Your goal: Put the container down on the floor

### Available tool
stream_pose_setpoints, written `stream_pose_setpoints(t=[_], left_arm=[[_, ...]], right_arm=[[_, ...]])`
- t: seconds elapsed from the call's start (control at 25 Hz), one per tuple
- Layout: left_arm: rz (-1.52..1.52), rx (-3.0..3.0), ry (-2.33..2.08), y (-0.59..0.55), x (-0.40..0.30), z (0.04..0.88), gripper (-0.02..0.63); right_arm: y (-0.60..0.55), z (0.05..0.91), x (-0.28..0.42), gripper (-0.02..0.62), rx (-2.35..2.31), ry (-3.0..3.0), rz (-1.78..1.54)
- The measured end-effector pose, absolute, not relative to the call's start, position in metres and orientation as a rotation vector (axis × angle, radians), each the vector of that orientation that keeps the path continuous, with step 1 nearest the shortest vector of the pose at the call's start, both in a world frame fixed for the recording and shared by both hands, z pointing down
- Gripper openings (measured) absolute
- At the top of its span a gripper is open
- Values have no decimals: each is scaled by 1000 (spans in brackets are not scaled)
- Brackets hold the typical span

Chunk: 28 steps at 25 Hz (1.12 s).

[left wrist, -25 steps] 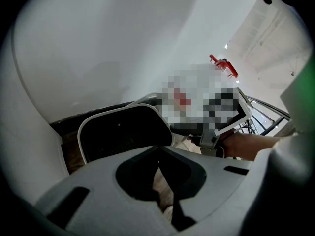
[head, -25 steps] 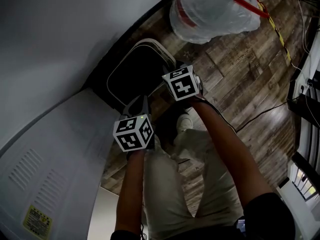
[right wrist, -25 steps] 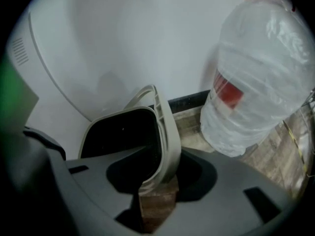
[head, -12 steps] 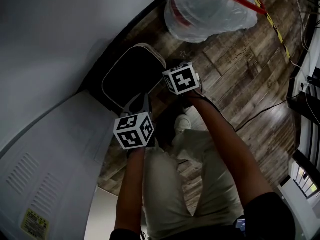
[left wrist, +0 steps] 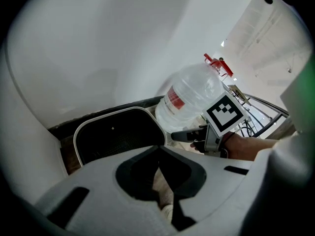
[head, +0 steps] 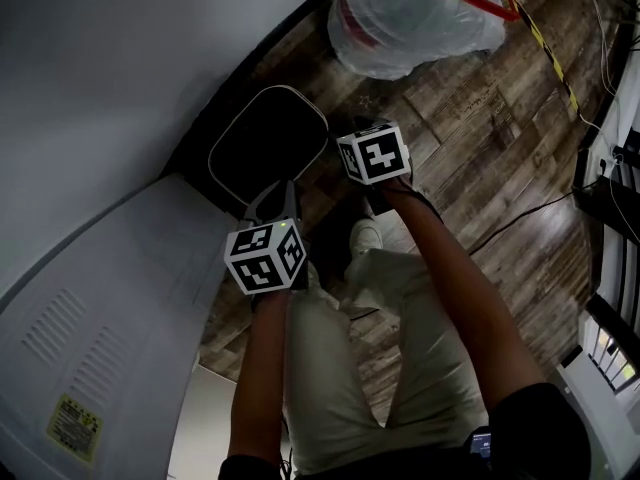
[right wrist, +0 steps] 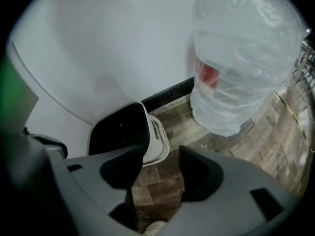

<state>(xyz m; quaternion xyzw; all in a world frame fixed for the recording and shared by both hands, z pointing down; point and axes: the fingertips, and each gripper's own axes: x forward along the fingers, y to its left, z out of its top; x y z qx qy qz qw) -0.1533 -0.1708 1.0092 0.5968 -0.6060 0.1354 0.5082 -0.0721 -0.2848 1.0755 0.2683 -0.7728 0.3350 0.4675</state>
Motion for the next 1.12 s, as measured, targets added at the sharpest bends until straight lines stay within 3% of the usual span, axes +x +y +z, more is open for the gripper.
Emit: stream_pose_setpoints(t=[0.08, 0.24, 0.52, 1.12], left_arm=[[333, 1434, -1454, -167, -152, 999, 17], [343, 1448, -1434, -164, -149, 971, 17], [339, 1461, -1411, -158, -144, 914, 17], [326, 1504, -1393, -153, -143, 775, 17]], right_arm=[[-277, 1068, -64, 227, 654, -1877, 806], [-267, 1044, -55, 132, 672, -1864, 802], [-252, 981, -50, 43, 686, -1868, 863], [-226, 824, -43, 29, 739, -1922, 828]])
